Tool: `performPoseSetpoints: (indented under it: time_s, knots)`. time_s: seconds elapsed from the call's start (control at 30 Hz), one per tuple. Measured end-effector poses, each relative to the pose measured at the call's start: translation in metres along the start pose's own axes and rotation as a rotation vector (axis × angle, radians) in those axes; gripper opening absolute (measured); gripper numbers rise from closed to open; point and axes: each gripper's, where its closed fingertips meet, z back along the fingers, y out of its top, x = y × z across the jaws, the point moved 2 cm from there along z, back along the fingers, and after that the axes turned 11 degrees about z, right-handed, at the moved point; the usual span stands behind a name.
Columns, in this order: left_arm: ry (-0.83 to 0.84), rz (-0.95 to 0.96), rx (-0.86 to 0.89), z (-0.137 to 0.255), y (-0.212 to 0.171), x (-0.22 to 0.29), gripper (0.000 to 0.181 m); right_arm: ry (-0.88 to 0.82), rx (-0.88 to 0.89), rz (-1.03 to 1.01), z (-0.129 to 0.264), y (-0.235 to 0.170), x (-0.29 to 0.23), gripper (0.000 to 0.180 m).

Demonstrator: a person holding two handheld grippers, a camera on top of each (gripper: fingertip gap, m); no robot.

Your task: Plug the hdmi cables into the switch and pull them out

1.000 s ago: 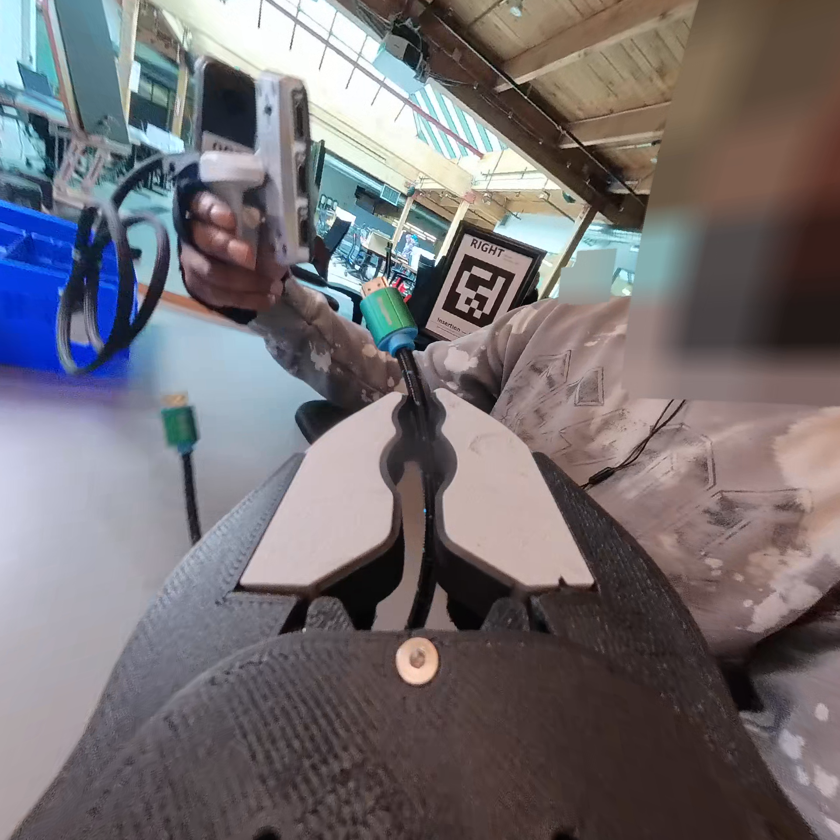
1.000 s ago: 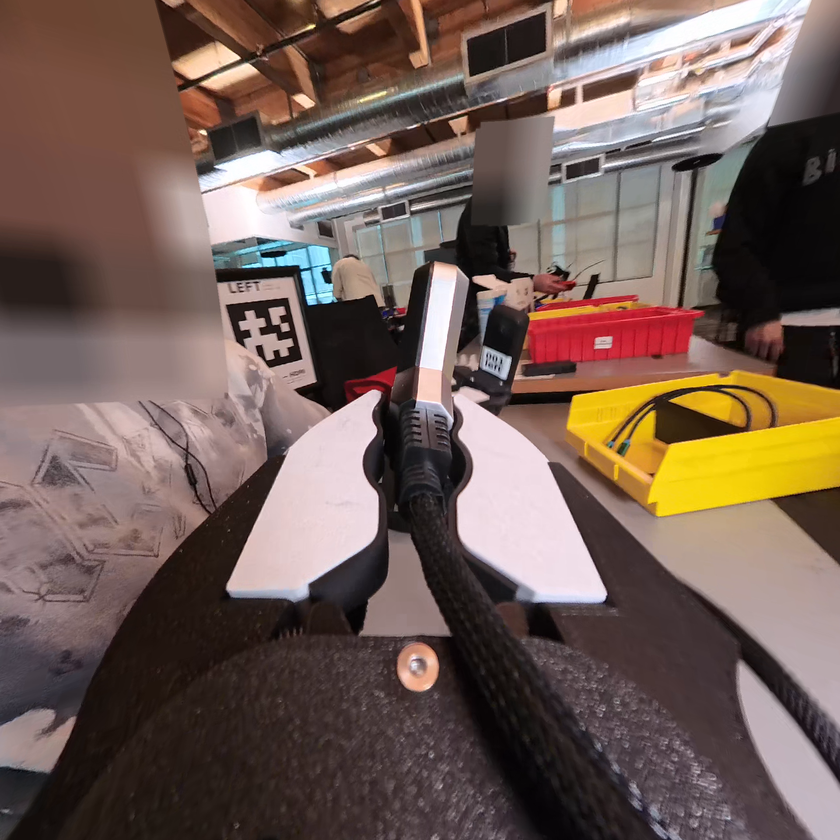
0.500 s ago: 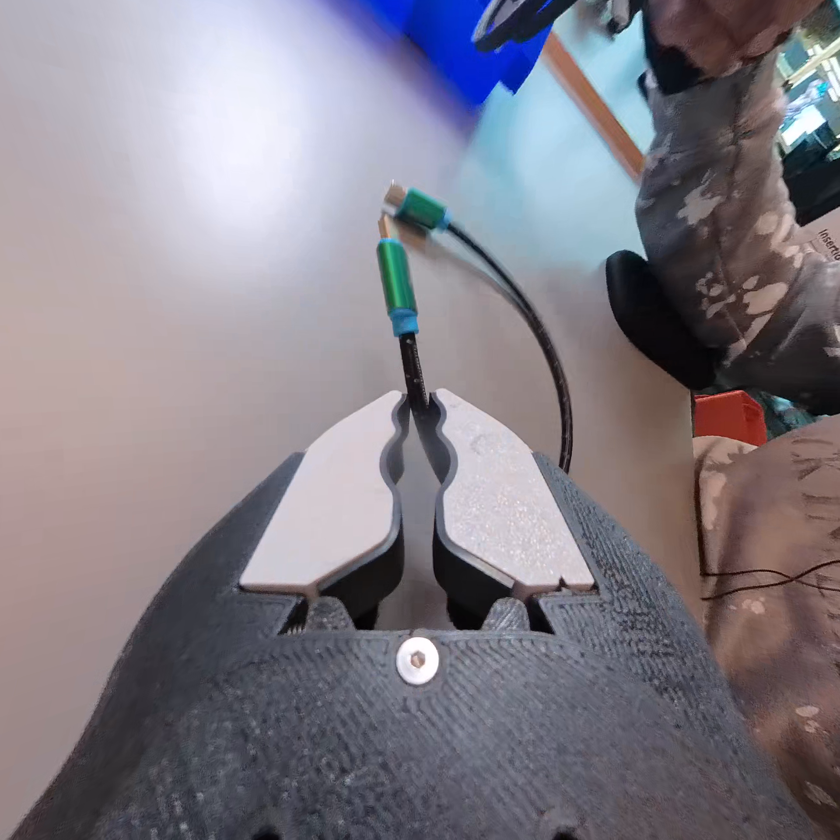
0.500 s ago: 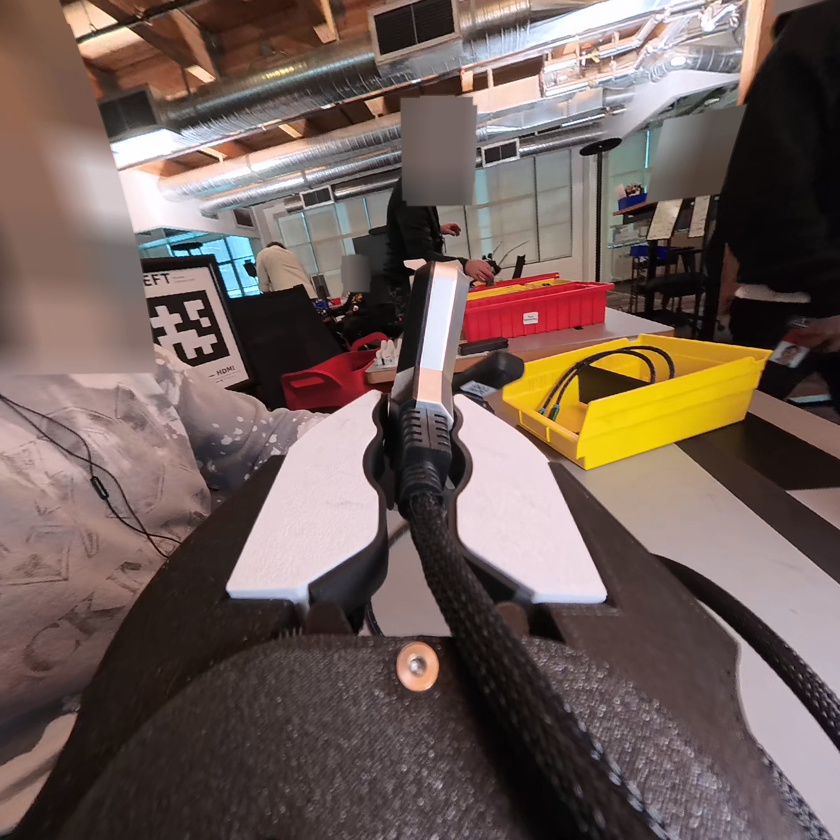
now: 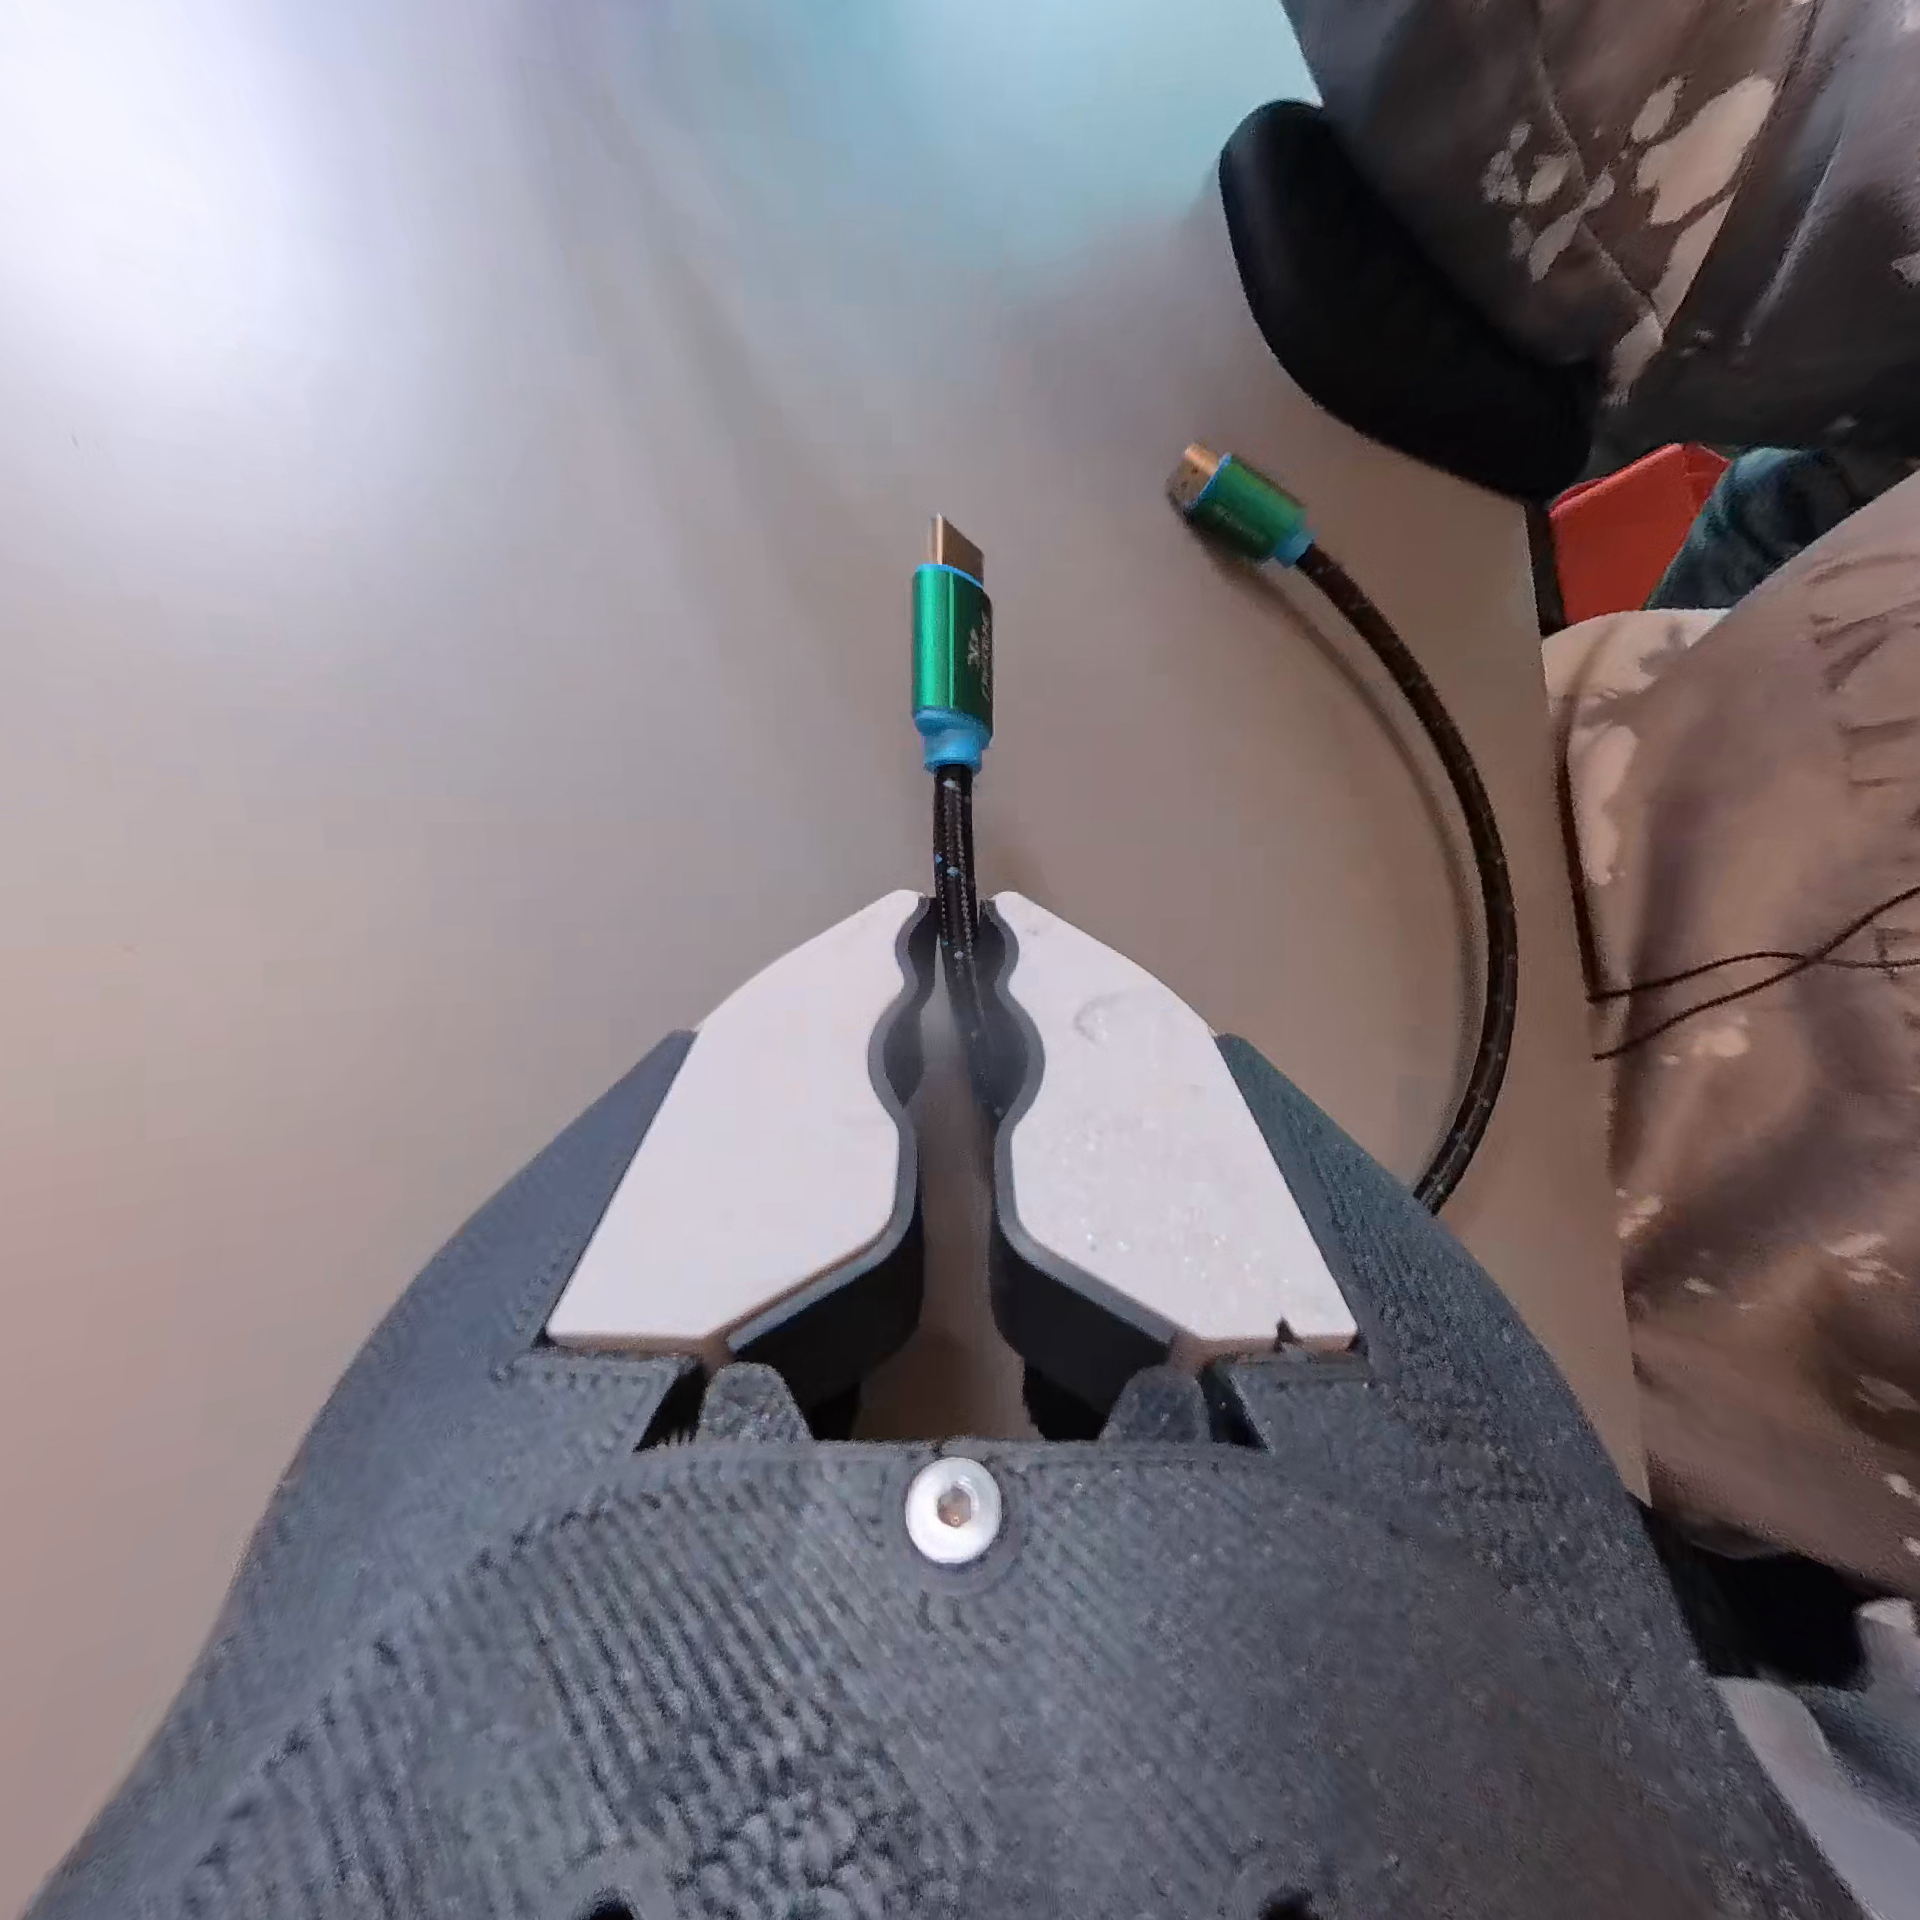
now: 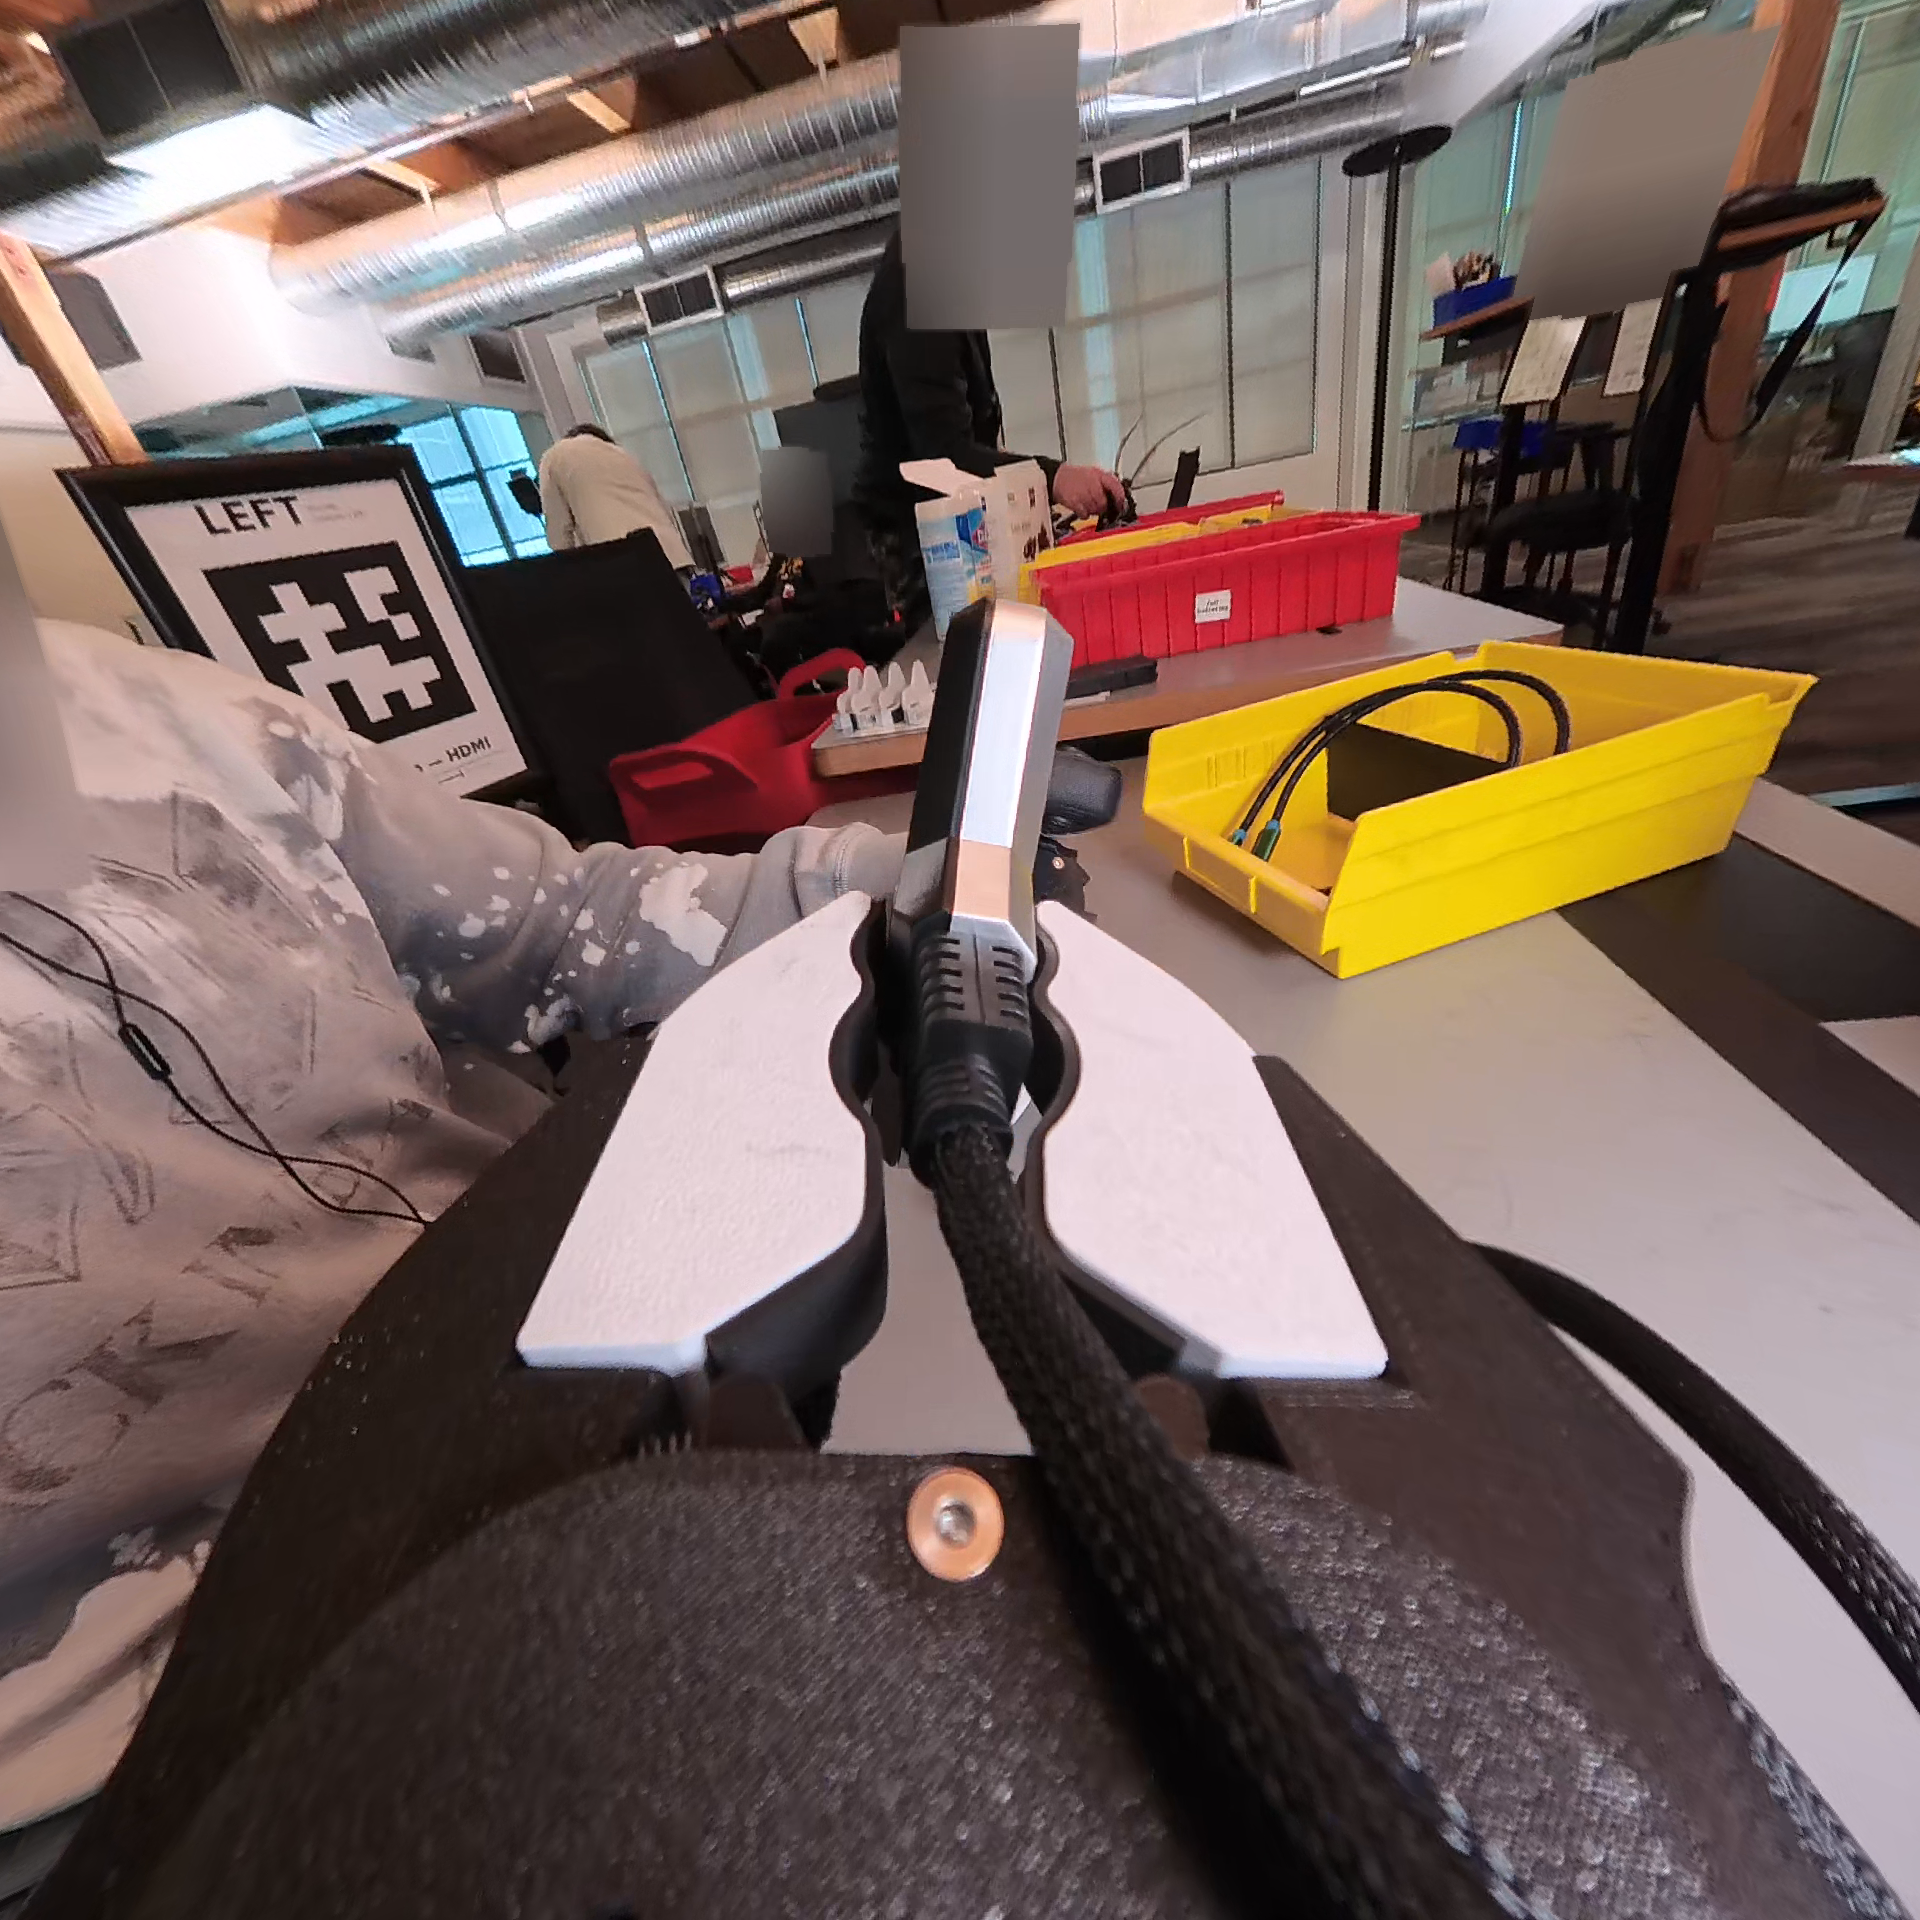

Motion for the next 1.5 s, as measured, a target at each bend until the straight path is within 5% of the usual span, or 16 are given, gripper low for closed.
performPoseSetpoints:
  time_s: [0.2, 0.4, 0.67, 0.9, 1.5]
  knots:
    - [0.086, -0.085, 0.109, 0.000, 0.022, 0.010, 0.013, -0.011, 0.005, -0.011, 0.003, -0.001, 0.003, 0.023]
    - [0.254, -0.167, 0.023, -0.018, 0.022, 0.002, 0.022, -0.008, 0.003, -0.013, 0.003, -0.002, 0.003, 0.023]
    - [0.221, -0.200, -0.045, -0.037, 0.021, 0.008, 0.012, 0.005, -0.003, -0.025, 0.000, -0.005, 0.002, 0.023]
    - [0.115, -0.182, 0.286, 0.005, 0.080, 0.045, 0.011, 0.003, -0.106, -0.119, -0.010, -0.029, 0.008, 0.023]
    - [0.144, -0.294, 0.147, 0.019, 0.153, 0.065, 0.011, -0.025, -0.008, -0.119, 0.008, -0.014, 0.015, 0.023]
